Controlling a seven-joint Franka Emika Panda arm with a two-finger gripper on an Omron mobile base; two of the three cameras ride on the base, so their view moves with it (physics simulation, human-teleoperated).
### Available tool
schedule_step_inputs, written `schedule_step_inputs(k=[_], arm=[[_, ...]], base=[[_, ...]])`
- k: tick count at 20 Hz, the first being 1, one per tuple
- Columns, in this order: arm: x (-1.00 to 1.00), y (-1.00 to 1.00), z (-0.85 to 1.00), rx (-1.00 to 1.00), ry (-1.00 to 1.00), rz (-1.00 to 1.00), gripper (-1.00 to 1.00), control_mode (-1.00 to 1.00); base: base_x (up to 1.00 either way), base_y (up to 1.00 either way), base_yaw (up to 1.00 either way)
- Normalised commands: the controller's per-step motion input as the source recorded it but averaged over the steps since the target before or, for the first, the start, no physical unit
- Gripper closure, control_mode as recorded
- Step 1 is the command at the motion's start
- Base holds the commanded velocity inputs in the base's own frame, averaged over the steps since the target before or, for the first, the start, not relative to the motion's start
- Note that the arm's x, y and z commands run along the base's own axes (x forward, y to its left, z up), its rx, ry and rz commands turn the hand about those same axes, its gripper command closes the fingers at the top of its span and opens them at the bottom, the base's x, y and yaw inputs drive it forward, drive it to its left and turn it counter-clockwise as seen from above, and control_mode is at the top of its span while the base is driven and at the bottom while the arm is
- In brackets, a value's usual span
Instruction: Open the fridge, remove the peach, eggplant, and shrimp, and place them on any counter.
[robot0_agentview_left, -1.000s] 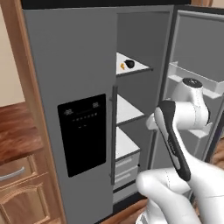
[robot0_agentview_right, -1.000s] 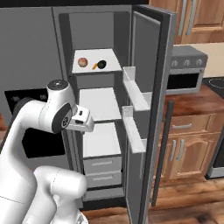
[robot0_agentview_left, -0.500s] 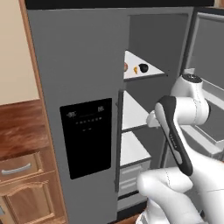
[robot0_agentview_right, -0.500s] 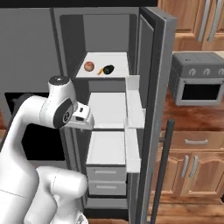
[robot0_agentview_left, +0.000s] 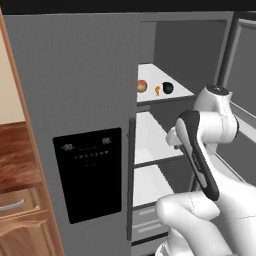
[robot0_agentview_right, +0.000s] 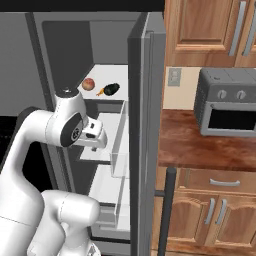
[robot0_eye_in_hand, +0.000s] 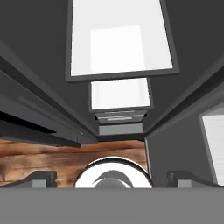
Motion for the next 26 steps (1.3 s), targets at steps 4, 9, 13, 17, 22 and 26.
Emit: schedule_step_inputs(k=[4,9,13,17,22,26], arm=[[0.01,0.03,0.07,0.00,0.00,0.00,-1.00,-1.00],[0.00,0.12,0.63,0.00,-0.15,-0.01,-1.00,-1.00],[0.09,0.00,0.84,0.00,-0.28,-0.07,-1.00,-1.00],[0.57,-0.21,0.54,0.00,-0.18,-0.10,-1.00,-1.00],[0.86,-0.40,0.30,0.01,-0.08,-0.01,-1.00,-1.00],[0.98,-0.07,0.31,0.00,0.00,0.00,-1.00,-1.00]], base=[[0.12,-0.08,0.03],[0.00,0.00,0.00],[0.00,0.00,0.00],[0.00,0.00,0.00],[0.00,0.00,0.00],[0.00,0.00,0.00]])
